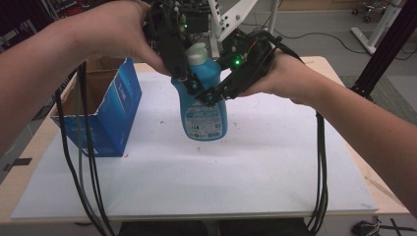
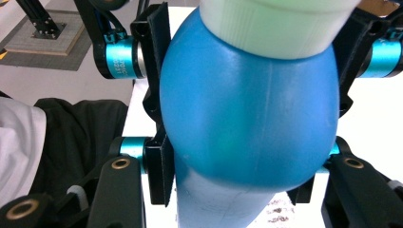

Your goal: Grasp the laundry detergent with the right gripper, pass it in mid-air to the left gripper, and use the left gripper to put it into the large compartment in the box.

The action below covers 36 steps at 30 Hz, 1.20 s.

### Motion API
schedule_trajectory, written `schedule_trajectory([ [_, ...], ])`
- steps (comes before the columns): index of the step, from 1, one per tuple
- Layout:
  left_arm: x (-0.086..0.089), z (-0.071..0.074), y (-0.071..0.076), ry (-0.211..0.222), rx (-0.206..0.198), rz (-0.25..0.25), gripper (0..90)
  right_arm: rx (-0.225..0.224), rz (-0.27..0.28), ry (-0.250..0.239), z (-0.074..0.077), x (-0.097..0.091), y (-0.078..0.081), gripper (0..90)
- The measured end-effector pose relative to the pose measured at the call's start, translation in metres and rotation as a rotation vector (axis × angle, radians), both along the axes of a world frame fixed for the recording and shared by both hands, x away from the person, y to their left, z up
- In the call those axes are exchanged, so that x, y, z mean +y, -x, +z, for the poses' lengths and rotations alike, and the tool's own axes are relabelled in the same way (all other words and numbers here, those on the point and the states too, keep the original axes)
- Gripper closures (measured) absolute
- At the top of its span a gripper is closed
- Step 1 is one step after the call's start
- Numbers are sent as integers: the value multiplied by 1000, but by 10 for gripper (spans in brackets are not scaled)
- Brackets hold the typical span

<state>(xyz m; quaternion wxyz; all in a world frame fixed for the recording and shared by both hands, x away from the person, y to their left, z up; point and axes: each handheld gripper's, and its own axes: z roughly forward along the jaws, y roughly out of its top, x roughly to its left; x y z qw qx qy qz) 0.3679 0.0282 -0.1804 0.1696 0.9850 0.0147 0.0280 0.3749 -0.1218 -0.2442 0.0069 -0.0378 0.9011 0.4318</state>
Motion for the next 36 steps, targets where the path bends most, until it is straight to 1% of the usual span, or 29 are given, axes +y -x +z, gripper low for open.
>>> schedule_trajectory([
  [5, -1, -1, 0, -3, 5, -1, 353, 2, 5, 5, 0, 0, 0, 462],
  [6, -1, -1, 0, -2, 5, 0, 355, -5, 12, -1, -1, 1, -1, 462],
  [7, -1, -1, 1, -1, 5, -1, 371, -5, 12, 0, -1, 0, -1, 462],
  [10, -1, -1, 0, 2, 8, 3, 375, 2, 2, 9, 0, 0, 0, 462],
  [12, -2, -1, 0, -1, 12, 2, 375, -5, 12, 3, -1, 0, -1, 462],
  [15, -2, -2, 0, -3, 18, 4, 375, -8, 18, 7, -1, 0, -1, 462],
  [23, -2, -3, 1, -10, 36, 15, 381, 2, 35, 12, -3, 1, -2, 456],
  [25, -2, -3, 1, -6, 41, 17, 382, 5, 42, 10, -3, 2, -2, 451],
  [27, -1, -3, 1, 3, 50, 12, 382, 19, 51, 8, -4, 2, -3, 440],
  [28, -1, -4, 1, 4, 52, 7, 382, 25, 58, 9, -4, 3, -3, 429],
  [29, -1, -4, 1, 6, 53, 15, 382, 28, 62, 6, -4, 3, -3, 393],
  [31, 1, -4, 0, -1, 48, 20, 382, 64, 73, 14, -5, 5, -2, 290],
  [32, 2, -4, 0, 0, 49, 24, 382, 59, 70, 19, -6, 6, -1, 260],
  [33, 3, -4, -1, 0, 51, 30, 382, 73, 61, 32, -7, 7, 1, 210],
  [36, 5, -4, -2, 0, 54, 37, 382, 76, 66, 33, -8, 8, 0, 210],
])
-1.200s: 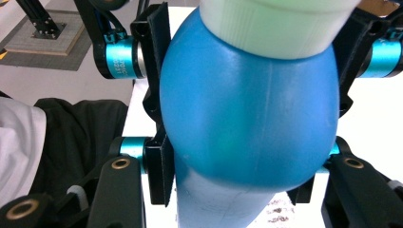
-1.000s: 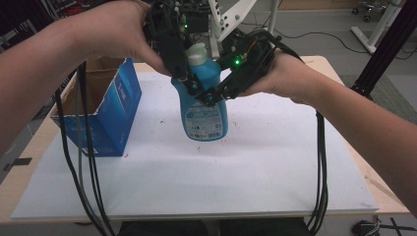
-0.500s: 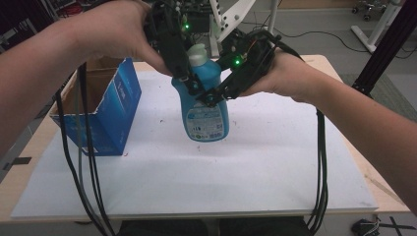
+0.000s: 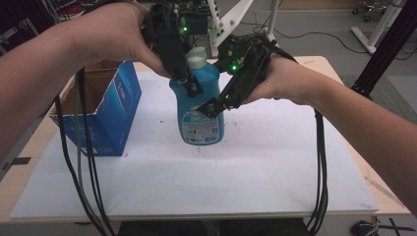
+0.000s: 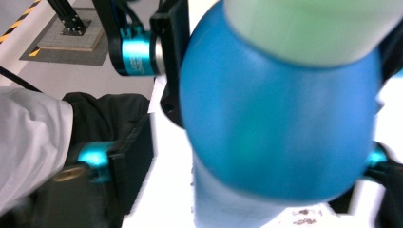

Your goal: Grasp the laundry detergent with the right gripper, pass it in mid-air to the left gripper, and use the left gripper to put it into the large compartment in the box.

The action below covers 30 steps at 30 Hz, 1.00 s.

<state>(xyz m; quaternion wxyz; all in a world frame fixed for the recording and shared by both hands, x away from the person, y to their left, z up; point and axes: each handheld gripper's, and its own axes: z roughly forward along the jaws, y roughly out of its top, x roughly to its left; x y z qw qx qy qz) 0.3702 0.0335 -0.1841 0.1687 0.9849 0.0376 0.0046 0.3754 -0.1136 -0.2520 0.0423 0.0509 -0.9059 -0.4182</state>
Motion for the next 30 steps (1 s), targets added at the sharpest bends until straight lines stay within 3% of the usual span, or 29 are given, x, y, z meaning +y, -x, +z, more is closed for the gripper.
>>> schedule_trajectory([
  [2, 4, 1, -2, 0, 8, 19, 382, 33, -20, 0, 2, -4, -1, 207],
  [7, 11, 3, -2, 12, 9, 60, 382, 50, -48, 32, 1, -12, -2, 207],
  [10, 17, 6, -3, 22, 24, 95, 382, 50, -79, 52, 0, -22, -3, 207],
  [14, 25, 10, -3, 40, 46, 133, 382, 39, -154, 116, -3, -35, -6, 207],
  [19, 40, 23, -4, 60, 58, 205, 382, 35, -235, 208, -12, -56, -9, 207],
  [25, 63, 44, -2, 86, 48, 309, 382, 38, -304, 265, -16, -77, -13, 207],
  [28, 73, 51, -1, 93, 45, 337, 382, 42, -319, 279, -18, -84, -14, 207],
  [30, 87, 60, 0, 102, 36, 390, 382, 44, -344, 319, -22, -95, -15, 207],
])
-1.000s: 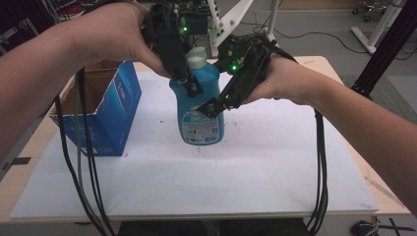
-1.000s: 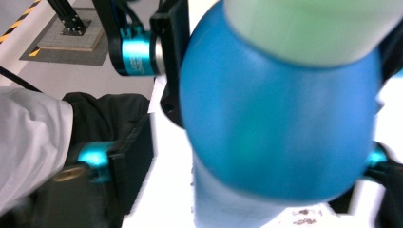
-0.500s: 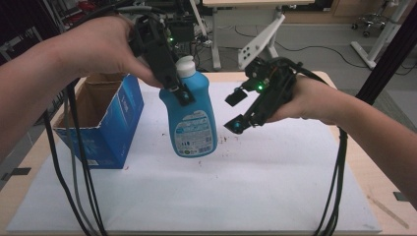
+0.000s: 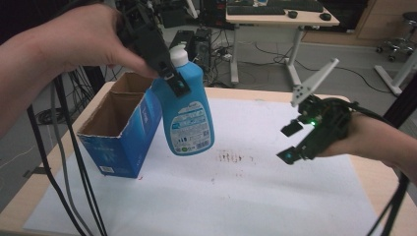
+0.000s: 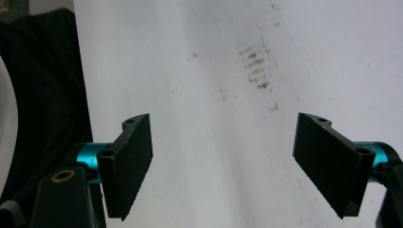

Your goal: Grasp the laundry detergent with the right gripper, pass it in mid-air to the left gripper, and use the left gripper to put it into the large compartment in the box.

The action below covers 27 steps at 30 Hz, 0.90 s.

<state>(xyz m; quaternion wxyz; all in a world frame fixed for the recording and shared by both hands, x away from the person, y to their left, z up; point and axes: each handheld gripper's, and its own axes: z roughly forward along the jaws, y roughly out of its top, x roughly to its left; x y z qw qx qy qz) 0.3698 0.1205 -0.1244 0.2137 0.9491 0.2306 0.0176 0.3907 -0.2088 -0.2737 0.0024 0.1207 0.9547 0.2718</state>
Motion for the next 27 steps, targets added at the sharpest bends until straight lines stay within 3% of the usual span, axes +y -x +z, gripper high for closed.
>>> schedule_trajectory([
  [6, 29, 18, 2, 17, -25, 104, 382, -1, -57, 19, 0, -20, -4, 207],
  [11, 61, 35, 2, 45, -42, 240, 382, 19, -103, -7, 0, -40, -9, 207],
  [15, 84, 43, 0, 40, -62, 339, 382, 27, -134, -5, -3, -50, -13, 207],
  [22, 119, 42, -2, 0, -90, 475, 382, 24, -159, 4, -5, -60, -17, 207],
  [27, 134, 34, -8, -47, -107, 523, 382, 21, -165, 11, -5, -61, -17, 207],
])
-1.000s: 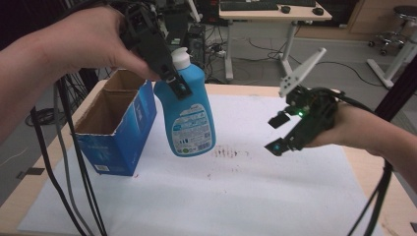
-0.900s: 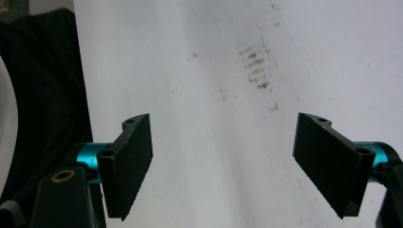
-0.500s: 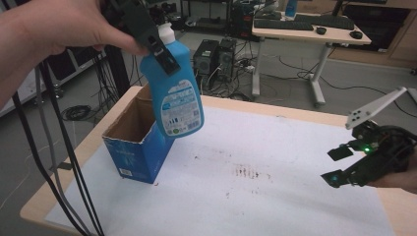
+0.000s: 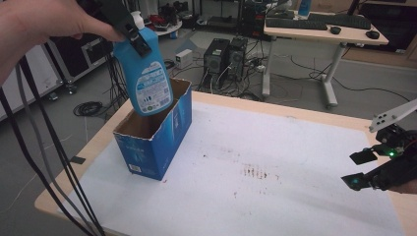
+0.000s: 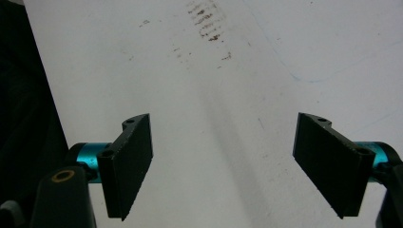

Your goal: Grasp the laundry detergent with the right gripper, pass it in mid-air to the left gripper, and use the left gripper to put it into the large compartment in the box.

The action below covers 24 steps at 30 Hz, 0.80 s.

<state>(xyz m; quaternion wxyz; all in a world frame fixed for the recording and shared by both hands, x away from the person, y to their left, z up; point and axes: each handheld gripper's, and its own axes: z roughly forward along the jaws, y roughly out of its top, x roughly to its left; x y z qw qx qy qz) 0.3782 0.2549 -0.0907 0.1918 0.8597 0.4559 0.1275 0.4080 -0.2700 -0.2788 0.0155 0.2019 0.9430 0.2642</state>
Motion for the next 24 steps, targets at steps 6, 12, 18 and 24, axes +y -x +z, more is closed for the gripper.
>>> schedule_trajectory([
  [6, 7, -20, -10, -49, -7, 31, 382, -10, -5, 5, 1, 0, 1, 207],
  [12, 7, -47, -21, -69, 35, 23, 383, -14, -2, 7, 1, 0, 3, 207],
  [18, 2, -76, -28, -89, 77, 3, 383, -21, -8, 14, 0, -2, 5, 207],
  [24, 4, -102, -31, -106, 90, -10, 383, -24, -7, 32, -2, -2, 9, 207],
])
